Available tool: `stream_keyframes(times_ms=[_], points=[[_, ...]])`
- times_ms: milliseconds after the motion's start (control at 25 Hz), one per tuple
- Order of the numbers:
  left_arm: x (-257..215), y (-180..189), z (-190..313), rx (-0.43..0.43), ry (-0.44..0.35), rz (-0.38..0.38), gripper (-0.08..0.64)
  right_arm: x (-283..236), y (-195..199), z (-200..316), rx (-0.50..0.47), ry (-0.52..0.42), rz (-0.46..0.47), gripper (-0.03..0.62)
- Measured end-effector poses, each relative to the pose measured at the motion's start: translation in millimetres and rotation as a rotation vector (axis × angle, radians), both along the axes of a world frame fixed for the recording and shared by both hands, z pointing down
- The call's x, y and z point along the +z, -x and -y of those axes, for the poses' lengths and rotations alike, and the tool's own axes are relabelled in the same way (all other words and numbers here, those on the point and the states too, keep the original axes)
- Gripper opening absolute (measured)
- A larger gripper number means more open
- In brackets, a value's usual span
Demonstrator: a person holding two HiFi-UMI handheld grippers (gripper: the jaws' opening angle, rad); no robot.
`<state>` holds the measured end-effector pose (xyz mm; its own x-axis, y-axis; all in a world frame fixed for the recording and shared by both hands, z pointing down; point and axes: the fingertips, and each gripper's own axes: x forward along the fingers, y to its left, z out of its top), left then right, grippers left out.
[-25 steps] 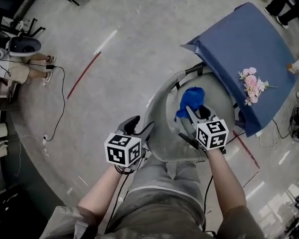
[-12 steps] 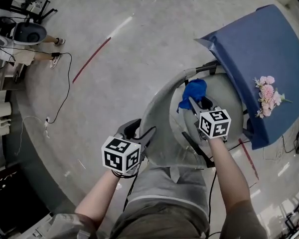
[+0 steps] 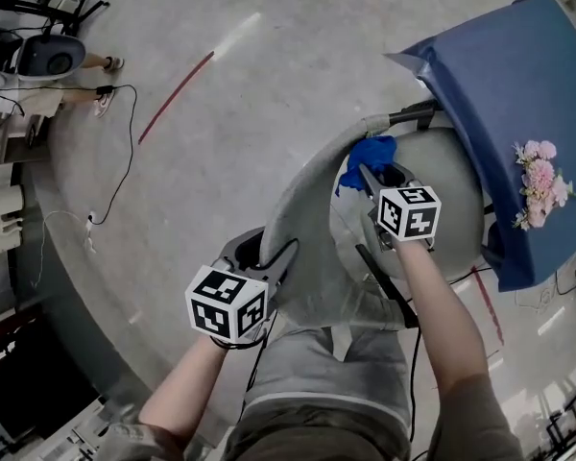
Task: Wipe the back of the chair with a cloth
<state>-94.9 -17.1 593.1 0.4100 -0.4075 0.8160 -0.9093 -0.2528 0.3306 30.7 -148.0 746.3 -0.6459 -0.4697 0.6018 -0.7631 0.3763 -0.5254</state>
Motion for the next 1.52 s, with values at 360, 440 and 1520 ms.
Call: stream_keyframes(times_ms=[360,440,1520], points=[[4,0,1,-0.024,-0.010,-0.006,0.179,16,26,3,-0.016,-0.009,0.023,0.166],[4,0,1,-0.031,-0.011,-0.006,0.173,17,34,-10,-0.058,-0.012,0.022,0.164],[5,1,2,-0.060,-0.016,-0.032,0.161,15,-40,-307,-0.840,0.371,-0.159,0.152]])
